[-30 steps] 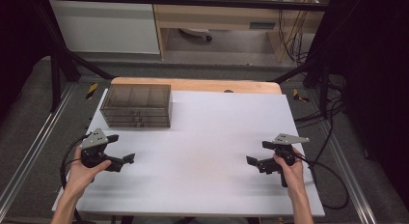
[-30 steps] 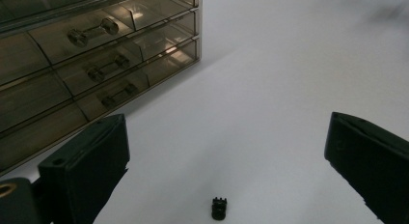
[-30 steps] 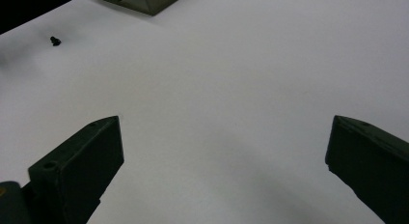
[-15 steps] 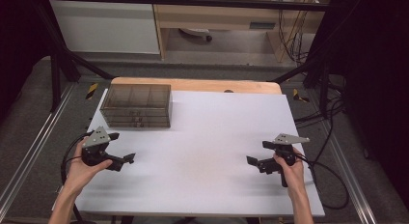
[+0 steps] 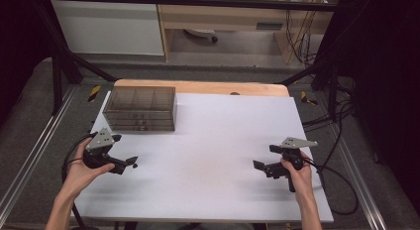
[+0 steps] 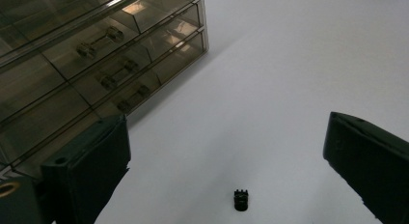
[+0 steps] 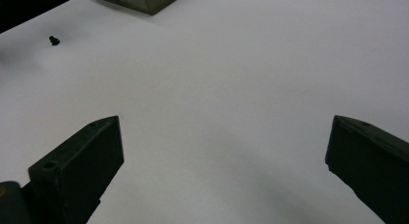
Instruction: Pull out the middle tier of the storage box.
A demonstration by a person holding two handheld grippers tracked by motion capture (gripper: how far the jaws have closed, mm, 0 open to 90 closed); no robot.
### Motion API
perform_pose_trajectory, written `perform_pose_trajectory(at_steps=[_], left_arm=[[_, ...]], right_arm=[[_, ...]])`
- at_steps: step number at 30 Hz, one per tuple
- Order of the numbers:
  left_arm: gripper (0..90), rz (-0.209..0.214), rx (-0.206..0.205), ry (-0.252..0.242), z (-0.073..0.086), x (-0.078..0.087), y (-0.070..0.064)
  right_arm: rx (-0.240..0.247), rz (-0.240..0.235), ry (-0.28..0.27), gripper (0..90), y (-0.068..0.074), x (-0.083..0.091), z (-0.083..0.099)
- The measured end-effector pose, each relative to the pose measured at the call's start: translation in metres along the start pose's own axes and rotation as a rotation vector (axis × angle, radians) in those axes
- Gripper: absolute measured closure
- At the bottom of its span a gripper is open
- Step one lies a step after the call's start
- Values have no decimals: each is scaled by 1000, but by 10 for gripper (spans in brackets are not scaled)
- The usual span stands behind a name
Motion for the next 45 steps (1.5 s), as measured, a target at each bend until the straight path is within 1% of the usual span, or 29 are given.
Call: perform_pose_trajectory(at_steps=[10,11,12,13,14,16,22,24,27,29,34,37,38,40,42,43,44,45], left_arm=[[23,-17,-30,23,-2,0,6],[23,-18,-39,27,-3,1,7],[23,-18,-39,27,-3,1,7],[23,-25,-54,33,-4,2,8],[23,-25,-54,33,-4,2,8],[23,-35,-70,45,-6,3,10],[23,-47,-84,53,-9,4,14],[23,-60,-98,64,-9,3,17],[23,-67,-106,71,-10,3,18],[23,-80,-123,75,-11,3,21],[23,-94,-139,86,-11,1,24],[23,-115,-162,103,-10,-1,27],[23,-112,-157,110,-9,-2,27],[23,-115,-161,112,-9,-3,27],[24,-126,-177,120,-9,-4,29],[27,-138,-194,127,-9,-6,30],[28,-138,-194,127,-9,-6,30],[29,-147,-203,130,-9,-8,31]], right_arm=[[1,1,4,5,0,0,0],[1,2,5,5,0,0,0],[1,2,5,5,0,0,0],[2,2,5,5,0,0,0],[2,2,5,5,0,0,0],[2,2,4,5,0,0,0],[2,3,5,5,0,0,0],[2,2,5,5,0,0,0],[2,4,5,5,0,0,0],[3,4,4,5,0,0,0],[0,4,5,5,0,0,0],[2,5,6,5,0,0,0],[2,5,5,5,0,0,0],[2,5,6,5,0,0,0],[2,5,6,5,0,0,0],[2,5,7,5,0,-1,1],[2,5,7,5,0,-1,1],[4,4,7,5,0,-1,1]])
Point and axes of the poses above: each handheld gripper's, and its own axes: x roughly backward along the jaws, z roughly out of its underside, y roughly to its left, the point moved 6 cm from there along -x, roughly forward along the jaws
